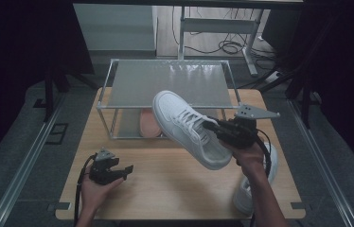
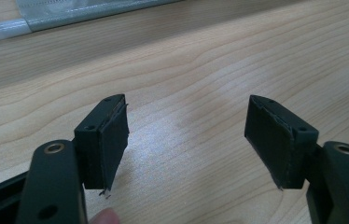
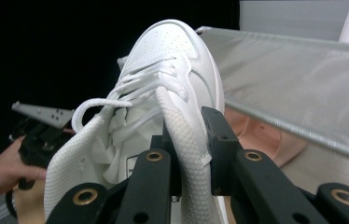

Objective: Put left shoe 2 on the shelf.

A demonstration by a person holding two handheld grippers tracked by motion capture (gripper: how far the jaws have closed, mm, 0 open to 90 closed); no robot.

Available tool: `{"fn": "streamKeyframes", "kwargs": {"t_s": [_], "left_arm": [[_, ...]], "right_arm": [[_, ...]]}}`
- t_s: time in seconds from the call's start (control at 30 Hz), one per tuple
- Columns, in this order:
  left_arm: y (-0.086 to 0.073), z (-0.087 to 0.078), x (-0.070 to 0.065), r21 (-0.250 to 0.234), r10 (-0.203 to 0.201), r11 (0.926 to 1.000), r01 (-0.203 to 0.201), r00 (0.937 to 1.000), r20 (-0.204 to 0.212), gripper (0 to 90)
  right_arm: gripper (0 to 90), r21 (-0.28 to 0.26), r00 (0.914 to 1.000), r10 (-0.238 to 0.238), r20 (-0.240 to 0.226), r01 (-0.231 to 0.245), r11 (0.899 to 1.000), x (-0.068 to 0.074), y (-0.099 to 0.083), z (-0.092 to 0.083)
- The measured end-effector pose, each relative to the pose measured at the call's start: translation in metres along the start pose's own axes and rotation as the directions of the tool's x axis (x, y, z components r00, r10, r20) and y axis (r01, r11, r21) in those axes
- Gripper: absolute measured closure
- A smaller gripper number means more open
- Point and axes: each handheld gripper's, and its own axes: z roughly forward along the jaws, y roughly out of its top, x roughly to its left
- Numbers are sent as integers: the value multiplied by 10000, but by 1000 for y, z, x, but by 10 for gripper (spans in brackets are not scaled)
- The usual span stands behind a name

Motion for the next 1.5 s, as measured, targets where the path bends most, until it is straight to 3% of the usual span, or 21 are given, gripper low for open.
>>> {"fn": "streamKeyframes", "kwargs": {"t_s": [0.4,0.77,1.03,1.5], "left_arm": [[0,1,-1,1,30,10000,-30,10000,33,307],[0,0,0,-10,53,10000,-53,10000,28,307],[0,0,-1,-61,5,10000,-5,10000,35,307],[0,0,1,-39,4,10000,-4,10000,41,307]], "right_arm": [[814,-258,10000,-4,88,6,9997,-6,27,18],[815,-293,9984,212,519,-197,9994,-14,47,38],[815,-276,9975,373,606,-357,9990,-19,58,60],[814,-351,9907,653,1196,-615,9975,-28,78,95]]}}
